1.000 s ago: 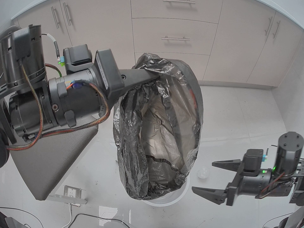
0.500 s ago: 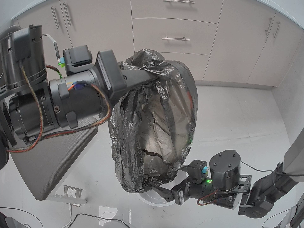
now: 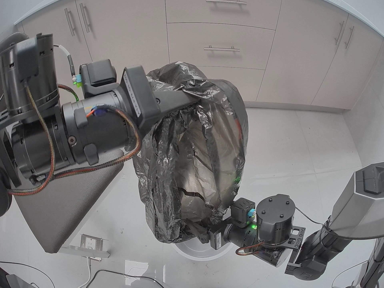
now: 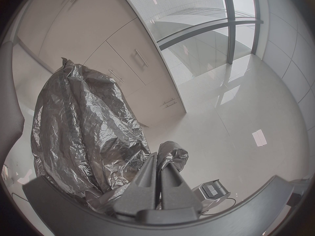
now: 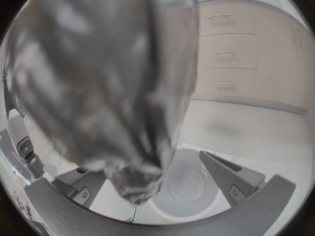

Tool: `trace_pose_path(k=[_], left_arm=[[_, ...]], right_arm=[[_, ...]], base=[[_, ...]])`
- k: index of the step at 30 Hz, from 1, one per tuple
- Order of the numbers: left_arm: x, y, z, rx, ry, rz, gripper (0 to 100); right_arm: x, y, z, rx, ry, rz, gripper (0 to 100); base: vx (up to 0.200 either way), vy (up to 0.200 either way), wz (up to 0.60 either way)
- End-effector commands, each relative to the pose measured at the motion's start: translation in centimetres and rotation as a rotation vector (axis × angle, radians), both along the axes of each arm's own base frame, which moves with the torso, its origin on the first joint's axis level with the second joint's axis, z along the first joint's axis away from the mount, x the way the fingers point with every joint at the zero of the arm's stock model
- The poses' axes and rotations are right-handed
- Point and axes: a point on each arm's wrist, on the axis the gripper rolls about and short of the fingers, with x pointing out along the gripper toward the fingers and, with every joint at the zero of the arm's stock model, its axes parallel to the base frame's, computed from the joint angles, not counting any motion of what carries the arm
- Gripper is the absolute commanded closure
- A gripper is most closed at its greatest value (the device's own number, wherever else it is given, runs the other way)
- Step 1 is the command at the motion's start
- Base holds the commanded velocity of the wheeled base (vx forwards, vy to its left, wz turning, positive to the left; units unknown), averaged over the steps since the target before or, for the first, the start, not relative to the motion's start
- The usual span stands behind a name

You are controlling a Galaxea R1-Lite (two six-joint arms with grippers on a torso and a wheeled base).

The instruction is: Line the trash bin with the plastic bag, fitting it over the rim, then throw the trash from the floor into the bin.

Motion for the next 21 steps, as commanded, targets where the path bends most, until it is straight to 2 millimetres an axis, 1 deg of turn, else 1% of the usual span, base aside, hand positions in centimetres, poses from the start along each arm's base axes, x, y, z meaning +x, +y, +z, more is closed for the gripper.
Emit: trace_pose_path(k=[1, 3, 4, 11, 14, 17, 19, 20, 21], left_arm=[[0.0, 0.0, -0.1, 0.002, 0.001, 0.001, 100], [0.0, 0.0, -0.1, 0.000, 0.002, 0.001, 100], [0.0, 0.0, -0.1, 0.001, 0.003, 0.001, 100], [-0.1, 0.1, -0.1, 0.001, 0.003, 0.001, 100], [-0.4, 0.5, -0.9, 0.016, 0.020, 0.000, 100], [-0.8, 0.9, -1.8, 0.039, 0.040, -0.006, 100], [-0.9, 0.9, -2.6, 0.056, 0.058, -0.016, 100], [-0.9, 1.0, -2.7, 0.058, 0.061, -0.019, 100], [-0.8, 0.9, -3.4, 0.074, 0.082, -0.049, 100]], right_arm=[[0.0, 0.0, -1.1, -0.016, 0.000, -0.027, 0], [-0.1, -0.1, -1.1, -0.004, -0.010, -0.028, 0], [-0.1, -0.2, -1.1, -0.002, -0.012, -0.030, 100], [-0.6, -0.7, -1.0, -0.004, -0.018, -0.028, 100], [-1.0, -1.5, -1.1, -0.021, -0.005, -0.034, 100], [-1.3, -2.3, -0.4, 0.004, -0.026, -0.034, 100], [-1.4, -2.8, 0.4, 0.032, -0.045, -0.036, 100], [-1.4, -2.9, 0.6, 0.034, -0.047, -0.036, 100], [-1.3, -3.5, 1.3, 0.058, -0.053, -0.020, 100]], base=[[0.000, 0.000, 0.00], [0.000, 0.000, 0.00], [0.000, 0.000, 0.00], [0.000, 0.000, 0.00], [0.000, 0.000, 0.00], [0.000, 0.000, 0.00], [0.000, 0.000, 0.00], [0.000, 0.000, 0.00], [0.000, 0.000, 0.00]])
